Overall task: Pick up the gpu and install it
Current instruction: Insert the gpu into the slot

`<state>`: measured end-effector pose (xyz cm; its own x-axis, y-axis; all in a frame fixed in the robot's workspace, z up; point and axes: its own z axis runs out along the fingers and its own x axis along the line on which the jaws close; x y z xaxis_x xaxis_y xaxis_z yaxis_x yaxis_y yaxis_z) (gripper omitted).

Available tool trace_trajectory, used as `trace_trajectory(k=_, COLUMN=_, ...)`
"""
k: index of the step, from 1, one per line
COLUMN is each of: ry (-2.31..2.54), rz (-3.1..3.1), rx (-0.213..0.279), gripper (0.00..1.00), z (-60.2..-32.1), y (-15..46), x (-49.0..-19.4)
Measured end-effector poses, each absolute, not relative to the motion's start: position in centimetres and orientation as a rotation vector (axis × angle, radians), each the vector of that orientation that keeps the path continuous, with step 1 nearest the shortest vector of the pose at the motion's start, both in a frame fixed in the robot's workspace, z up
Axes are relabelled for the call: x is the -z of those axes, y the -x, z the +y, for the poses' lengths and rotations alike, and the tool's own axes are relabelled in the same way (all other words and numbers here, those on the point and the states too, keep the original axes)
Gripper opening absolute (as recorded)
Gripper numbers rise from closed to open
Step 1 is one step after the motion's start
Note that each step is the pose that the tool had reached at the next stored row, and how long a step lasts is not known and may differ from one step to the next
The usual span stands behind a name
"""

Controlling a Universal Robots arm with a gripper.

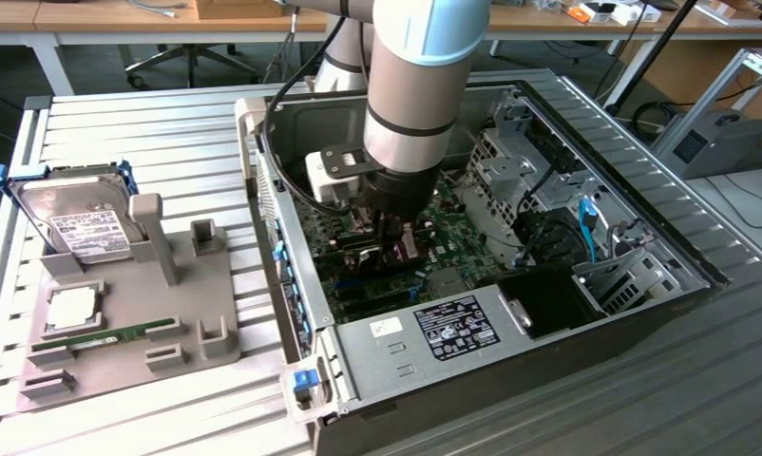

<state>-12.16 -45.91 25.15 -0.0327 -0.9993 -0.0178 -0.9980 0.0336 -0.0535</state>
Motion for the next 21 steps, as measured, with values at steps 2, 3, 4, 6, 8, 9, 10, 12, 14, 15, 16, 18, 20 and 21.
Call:
trace_trajectory(k=2, ry=2.149, rz=2.221, rx=0.042, gripper=0.27, z=-45.91, y=12.25, x=-25.15)
trace_trajectory(k=3, ry=2.148, rz=2.220, rx=0.044, gripper=0.27, z=-45.91, y=12.33, x=-25.15)
trace_trajectory(k=4, ry=2.148, rz=2.219, rx=0.045, gripper=0.27, z=-45.91, y=12.34, x=-25.14)
trace_trajectory(k=6, ry=2.147, rz=2.219, rx=0.046, gripper=0.27, z=-45.91, y=12.36, x=-25.10)
trace_trajectory(k=8, ry=2.147, rz=2.219, rx=0.046, gripper=0.27, z=-45.91, y=12.35, x=-25.08)
trace_trajectory(k=9, ry=2.147, rz=2.219, rx=0.047, gripper=0.27, z=-45.91, y=12.35, x=-25.05)
trace_trajectory(k=10, ry=2.147, rz=2.218, rx=0.047, gripper=0.27, z=-45.91, y=12.35, x=-25.04)
trace_trajectory(k=12, ry=2.147, rz=2.218, rx=0.047, gripper=0.27, z=-45.91, y=12.35, x=-25.04)
trace_trajectory(k=14, ry=2.146, rz=2.218, rx=0.047, gripper=0.27, z=-45.90, y=12.39, x=-25.03)
trace_trajectory(k=15, ry=2.146, rz=2.218, rx=0.047, gripper=0.27, z=-45.90, y=12.43, x=-25.03)
trace_trajectory(k=16, ry=2.146, rz=2.218, rx=0.047, gripper=0.27, z=-45.91, y=12.45, x=-25.03)
trace_trajectory(k=18, ry=2.146, rz=2.218, rx=0.048, gripper=0.27, z=-45.91, y=12.49, x=-25.04)
trace_trajectory(k=20, ry=2.146, rz=2.217, rx=0.049, gripper=0.27, z=-45.91, y=12.51, x=-25.02)
trace_trajectory(k=21, ry=2.145, rz=2.217, rx=0.049, gripper=0.27, z=-45.91, y=12.52, x=-24.98)
